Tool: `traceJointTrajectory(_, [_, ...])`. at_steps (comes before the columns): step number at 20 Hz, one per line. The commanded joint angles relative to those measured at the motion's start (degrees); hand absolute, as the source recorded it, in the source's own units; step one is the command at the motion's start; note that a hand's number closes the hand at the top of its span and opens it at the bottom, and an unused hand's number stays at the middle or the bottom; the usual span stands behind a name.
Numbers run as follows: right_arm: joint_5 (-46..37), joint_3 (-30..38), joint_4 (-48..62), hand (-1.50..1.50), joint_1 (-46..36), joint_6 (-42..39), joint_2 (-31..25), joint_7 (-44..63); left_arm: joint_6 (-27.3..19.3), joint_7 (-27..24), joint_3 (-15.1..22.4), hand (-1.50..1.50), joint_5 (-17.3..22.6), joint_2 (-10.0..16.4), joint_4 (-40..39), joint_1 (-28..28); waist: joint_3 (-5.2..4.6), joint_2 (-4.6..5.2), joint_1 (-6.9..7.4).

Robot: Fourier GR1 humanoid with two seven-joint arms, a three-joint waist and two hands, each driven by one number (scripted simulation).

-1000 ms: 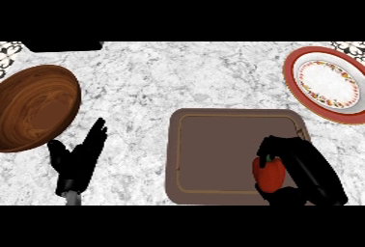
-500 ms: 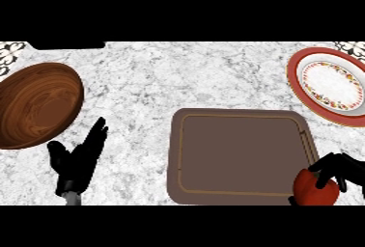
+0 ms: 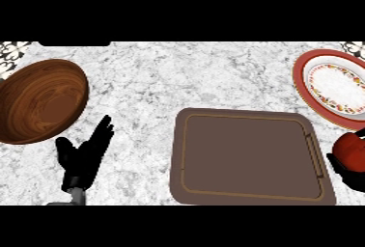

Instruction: Pick the bell pepper from the tray and place it in the plate

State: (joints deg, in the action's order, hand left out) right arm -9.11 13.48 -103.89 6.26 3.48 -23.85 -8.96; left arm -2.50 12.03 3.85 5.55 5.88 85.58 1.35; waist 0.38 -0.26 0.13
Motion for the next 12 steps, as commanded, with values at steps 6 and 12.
traceJointTrajectory(6, [-1.0,9.4,31.4,1.5,-21.3,5.8,-4.7,-8.7,0.3,2.3,1.8,0.0,-1.1,-0.7,-0.3,0.9,-0.27,0.69,1.67])
traceJointTrajectory(12, [-1.1,12.8,56.9,1.5,-33.6,5.7,-9.8,-21.5,1.5,2.0,0.1,0.0,0.1,-0.1,-2.7,-1.2,-0.18,1.13,2.58])
